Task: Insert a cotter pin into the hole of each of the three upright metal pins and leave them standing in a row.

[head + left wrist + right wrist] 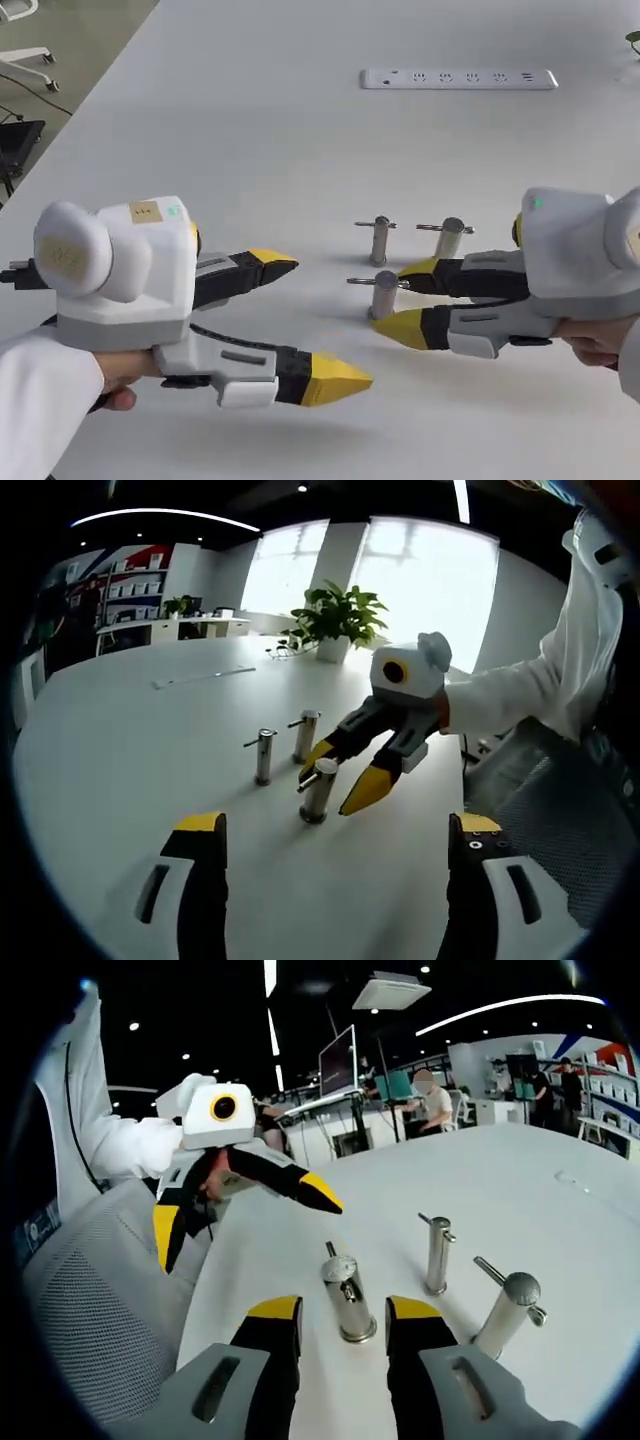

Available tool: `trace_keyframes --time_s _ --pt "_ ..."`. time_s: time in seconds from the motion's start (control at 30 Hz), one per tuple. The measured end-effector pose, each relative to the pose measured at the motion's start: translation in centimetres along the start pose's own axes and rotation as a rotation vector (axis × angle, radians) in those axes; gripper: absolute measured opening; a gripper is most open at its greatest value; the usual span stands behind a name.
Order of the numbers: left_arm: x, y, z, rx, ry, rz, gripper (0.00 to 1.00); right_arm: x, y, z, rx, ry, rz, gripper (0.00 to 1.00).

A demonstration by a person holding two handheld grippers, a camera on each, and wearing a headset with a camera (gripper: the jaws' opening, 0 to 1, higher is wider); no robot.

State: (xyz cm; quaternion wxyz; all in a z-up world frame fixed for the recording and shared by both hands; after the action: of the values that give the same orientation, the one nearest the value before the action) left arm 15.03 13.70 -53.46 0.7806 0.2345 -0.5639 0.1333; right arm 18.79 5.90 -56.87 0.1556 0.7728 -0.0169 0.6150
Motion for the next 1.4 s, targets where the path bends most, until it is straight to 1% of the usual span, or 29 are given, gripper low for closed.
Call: trace_keyframes --time_s 0.03,0.1,0.17,0.27,0.33,0.37,0.47,0.53,0.6,0.63,0.67,0.7,0.77,0.83,0.93,1.0,1.03,1.07,1.1,1.13,1.2,1.3,1.4 --pt "0.0 0.1 0.1 -0.002 0.005 0.001 0.96 0.0 -0.2 0.0 0.005 0.000 0.006 0.28" --pt "0.1 0.2 0.1 0.003 0.000 0.006 0.99 -0.1 -0.4 0.1 0.010 0.005 0.011 0.28" --pt "0.2 0.4 0.2 0.003 0.010 0.006 0.99 -0.3 -0.5 0.0 0.018 0.012 0.010 0.27" --pt "0.3 0.6 0.3 0.005 0.011 0.006 0.99 -0.4 -0.7 0.0 0.027 0.017 0.017 0.25" --pt "0.2 0.7 0.4 0.007 0.008 0.000 0.99 -0.6 -0.8 0.1 0.030 0.022 0.016 0.24" --pt "0.1 0.8 0.4 0.009 0.006 -0.011 0.99 -0.7 -1.0 0.1 0.036 0.032 0.015 0.23" --pt "-0.1 0.9 0.4 0.015 0.004 -0.019 0.99 -0.8 -1.1 -0.1 0.048 0.036 0.018 0.18" --pt "-0.1 1.0 0.4 0.019 0.005 -0.018 0.99 -0.8 -1.2 0.1 0.048 0.047 0.019 0.15" --pt "-0.4 1.1 0.1 0.032 0.013 -0.018 0.99 -0.7 -1.2 0.4 0.040 0.078 0.020 0.11" --pt "-0.6 1.2 0.0 0.038 0.016 -0.022 0.99 -0.7 -1.2 0.3 0.054 0.084 0.021 0.11" --pt "-0.7 1.3 0.0 0.041 0.015 -0.027 0.99 -0.7 -1.2 0.2 0.056 0.085 0.021 0.11" --pt "-0.8 1.3 -0.1 0.046 0.012 -0.032 0.99 -0.6 -1.1 0.2 0.060 0.093 0.021 0.10" --pt "-0.9 1.5 -0.6 0.083 -0.017 -0.039 0.99 -0.6 -1.1 0.2 0.065 0.103 0.014 0.10" --pt "-1.0 1.7 -1.0 0.106 -0.001 -0.030 0.99 -0.5 -1.1 0.2 0.071 0.132 -0.005 0.10" --pt "-0.7 1.7 -1.3 0.120 -0.003 -0.017 0.99 -0.2 -1.1 0.5 0.059 0.127 0.009 0.09" --pt "-0.6 1.8 -1.3 0.121 -0.004 -0.017 0.99 -0.2 -1.0 0.8 0.048 0.141 0.003 0.08" --pt "-0.5 1.8 -1.3 0.122 -0.005 -0.019 0.99 -0.2 -0.9 1.0 0.039 0.138 -0.004 0.08" --pt "-0.5 1.8 -1.3 0.123 -0.008 -0.022 0.99 -0.1 -0.7 1.1 0.030 0.112 -0.013 0.08" --pt "-0.5 1.8 -1.3 0.123 -0.011 -0.025 0.99 0.1 -0.6 1.1 0.032 0.123 -0.011 0.08" --pt "-0.5 1.8 -1.3 0.122 -0.012 -0.026 0.99 0.3 -0.5 1.2 0.036 0.161 -0.003 0.08" --pt "-0.5 1.7 -1.2 0.120 -0.010 -0.028 0.99 0.5 0.0 0.9 0.039 0.166 -0.006 0.08" --pt "-0.4 1.5 -1.1 0.117 -0.010 -0.032 0.99 1.0 0.9 0.9 0.044 0.193 0.005 0.08" --pt "-0.4 1.3 -0.9 0.109 -0.010 -0.038 0.99 1.3 2.4 1.2 0.043 0.210 0.013 0.08"
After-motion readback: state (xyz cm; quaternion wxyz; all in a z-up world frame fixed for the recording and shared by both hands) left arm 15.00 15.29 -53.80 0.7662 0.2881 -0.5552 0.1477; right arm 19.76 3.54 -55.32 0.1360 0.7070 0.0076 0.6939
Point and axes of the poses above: the centre of the closed fingertips' face, and the gripper's own axes: y roughly backward along the fingers, z roughly to its right, x roughly out of its top, the point moved 3 cm from there along y, roughly backward along the fingers, and after that the axes turned 13 degrees about z, right-handed, at the moved point
